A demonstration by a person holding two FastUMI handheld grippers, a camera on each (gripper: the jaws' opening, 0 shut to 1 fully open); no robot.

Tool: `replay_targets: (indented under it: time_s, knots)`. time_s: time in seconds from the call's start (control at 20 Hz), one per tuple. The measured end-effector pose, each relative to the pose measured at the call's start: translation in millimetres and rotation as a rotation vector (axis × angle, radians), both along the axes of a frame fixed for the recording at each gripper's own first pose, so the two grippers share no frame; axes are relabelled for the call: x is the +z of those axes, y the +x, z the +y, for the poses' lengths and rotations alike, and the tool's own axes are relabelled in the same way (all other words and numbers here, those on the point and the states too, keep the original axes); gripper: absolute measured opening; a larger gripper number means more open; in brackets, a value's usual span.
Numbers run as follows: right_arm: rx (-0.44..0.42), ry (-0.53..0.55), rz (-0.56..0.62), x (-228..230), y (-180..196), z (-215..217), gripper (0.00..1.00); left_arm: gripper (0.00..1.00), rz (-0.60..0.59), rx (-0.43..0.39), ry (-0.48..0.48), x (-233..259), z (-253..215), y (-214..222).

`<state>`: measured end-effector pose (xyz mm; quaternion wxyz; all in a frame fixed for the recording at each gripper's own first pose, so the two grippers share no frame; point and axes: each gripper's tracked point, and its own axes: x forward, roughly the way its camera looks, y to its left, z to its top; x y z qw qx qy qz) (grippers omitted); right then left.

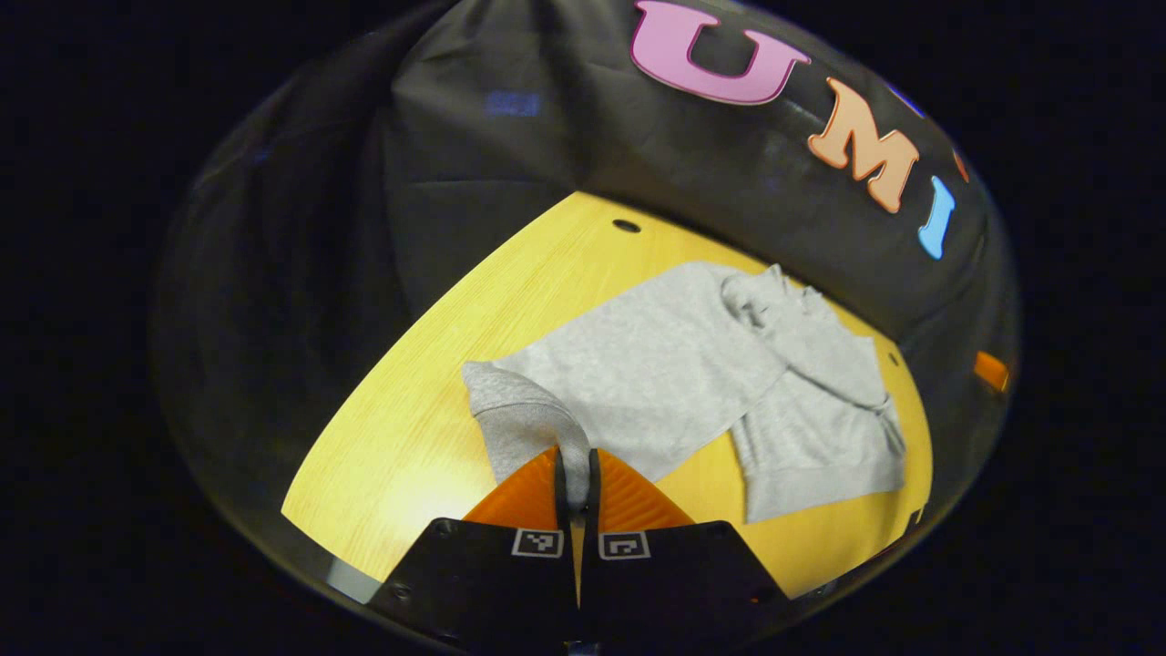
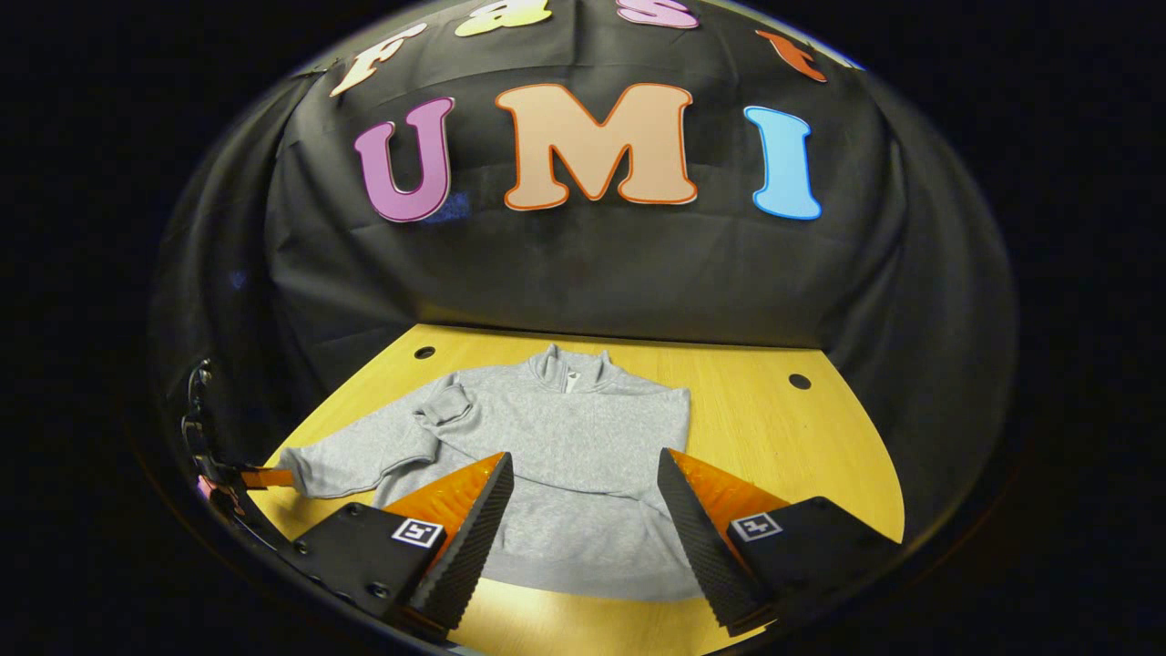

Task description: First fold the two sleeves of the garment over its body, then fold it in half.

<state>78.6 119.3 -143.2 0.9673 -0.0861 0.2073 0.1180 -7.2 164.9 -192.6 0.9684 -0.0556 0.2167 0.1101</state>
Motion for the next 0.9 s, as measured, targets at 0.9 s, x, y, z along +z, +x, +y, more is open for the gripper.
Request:
replay_targets:
  time_s: [0.9]
  knots:
    - [-0.029,0.029,-0.014,19.2,-1.2,-112.5,0.99,0.00,-0.212,-0.563,0.117,105.1,-325.1,137.8]
